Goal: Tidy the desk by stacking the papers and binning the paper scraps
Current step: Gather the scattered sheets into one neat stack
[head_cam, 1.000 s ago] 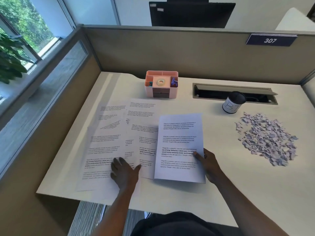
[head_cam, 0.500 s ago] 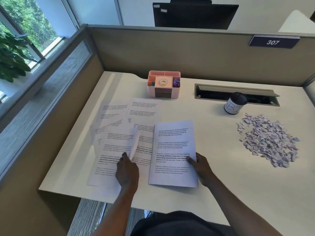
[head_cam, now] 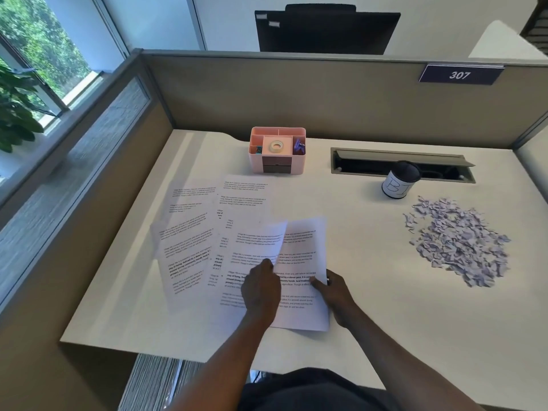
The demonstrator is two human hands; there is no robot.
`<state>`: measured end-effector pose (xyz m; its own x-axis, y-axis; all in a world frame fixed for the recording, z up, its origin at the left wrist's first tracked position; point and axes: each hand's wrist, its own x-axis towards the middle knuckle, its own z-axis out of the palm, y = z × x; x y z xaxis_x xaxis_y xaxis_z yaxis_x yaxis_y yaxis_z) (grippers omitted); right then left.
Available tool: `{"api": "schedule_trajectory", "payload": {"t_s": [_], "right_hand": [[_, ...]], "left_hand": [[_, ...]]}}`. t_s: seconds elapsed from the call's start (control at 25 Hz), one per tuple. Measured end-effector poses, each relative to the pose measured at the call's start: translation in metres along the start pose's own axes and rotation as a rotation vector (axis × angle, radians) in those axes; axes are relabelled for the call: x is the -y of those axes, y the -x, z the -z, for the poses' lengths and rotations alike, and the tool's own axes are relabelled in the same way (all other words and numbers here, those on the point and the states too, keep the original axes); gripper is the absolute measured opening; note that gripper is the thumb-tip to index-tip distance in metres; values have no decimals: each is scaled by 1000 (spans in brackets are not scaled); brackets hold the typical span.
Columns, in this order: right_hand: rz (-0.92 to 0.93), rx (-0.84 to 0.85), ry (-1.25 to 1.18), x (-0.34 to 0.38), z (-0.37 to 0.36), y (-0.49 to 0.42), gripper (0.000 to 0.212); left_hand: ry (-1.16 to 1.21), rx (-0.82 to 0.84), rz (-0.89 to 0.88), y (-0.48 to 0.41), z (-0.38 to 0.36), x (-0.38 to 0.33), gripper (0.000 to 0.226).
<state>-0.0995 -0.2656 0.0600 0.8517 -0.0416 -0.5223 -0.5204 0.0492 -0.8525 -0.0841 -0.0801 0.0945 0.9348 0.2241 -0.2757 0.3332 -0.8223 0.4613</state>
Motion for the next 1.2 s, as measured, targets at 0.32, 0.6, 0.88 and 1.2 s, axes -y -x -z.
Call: {"api": "schedule_trajectory", "payload": {"t_s": [0.32,0.6,0.88,1.2], "right_hand": [[52,65,41,-1,-5,10,21],[-2,52,46,-3,0,11,23],[-34,97,-67,4,-2,7,42],[27,31,-120,-3,32,-9,37]], "left_hand": [[-74,129,-219,16,-38,-37,25],[35,153,-191,22,-46,-46,36],[224,237,-219,27,-47,-52,38],[331,-148,-138,-10,-26,0,42]]}}
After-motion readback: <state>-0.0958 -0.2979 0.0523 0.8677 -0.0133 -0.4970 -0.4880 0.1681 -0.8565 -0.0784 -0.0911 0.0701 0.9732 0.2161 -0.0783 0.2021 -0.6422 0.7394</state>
